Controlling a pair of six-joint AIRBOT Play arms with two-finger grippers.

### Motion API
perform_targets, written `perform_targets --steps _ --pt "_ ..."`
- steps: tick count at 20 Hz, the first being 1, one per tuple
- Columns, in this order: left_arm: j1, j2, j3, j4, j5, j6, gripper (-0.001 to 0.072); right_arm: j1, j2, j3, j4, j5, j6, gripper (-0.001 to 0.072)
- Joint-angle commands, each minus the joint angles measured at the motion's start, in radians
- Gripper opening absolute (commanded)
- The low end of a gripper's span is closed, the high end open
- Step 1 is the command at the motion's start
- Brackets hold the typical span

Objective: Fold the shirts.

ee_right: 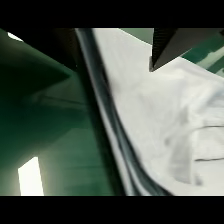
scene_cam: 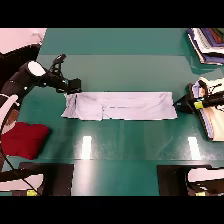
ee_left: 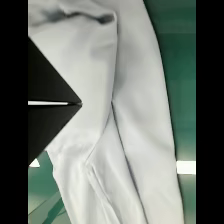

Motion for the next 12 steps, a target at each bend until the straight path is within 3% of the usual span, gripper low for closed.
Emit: perform_targets --steps 1,2,5,9,12 --pt "-0.065 -0.020 -0.003 -0.033 0.042 0.002 0.0021 0.061 -0.042 -0.037 0.076 -0.044 -0.040 0.0477" --pt "-0.100 -0.033 -0.002 -0.036 0.077 -0.001 0.0021 0.090 -0.059 -0.022 0.072 -0.049 -0.041 0.0398" --pt "-0.195 -0.093 0.007 -0.106 0.175 -0.006 0.0020 0.140 -0.059 0.039 0.073 -0.060 -0.058 0.0021" --pt "-0.307 -0.233 0.117 -0.156 0.211 -0.005 0.0020 0.149 0.039 0.122 0.074 -0.034 -0.053 0.0012" --pt "-0.381 -0.330 0.217 -0.156 0.209 -0.006 0.0020 0.163 0.146 0.196 0.074 -0.014 0.010 0.0012"
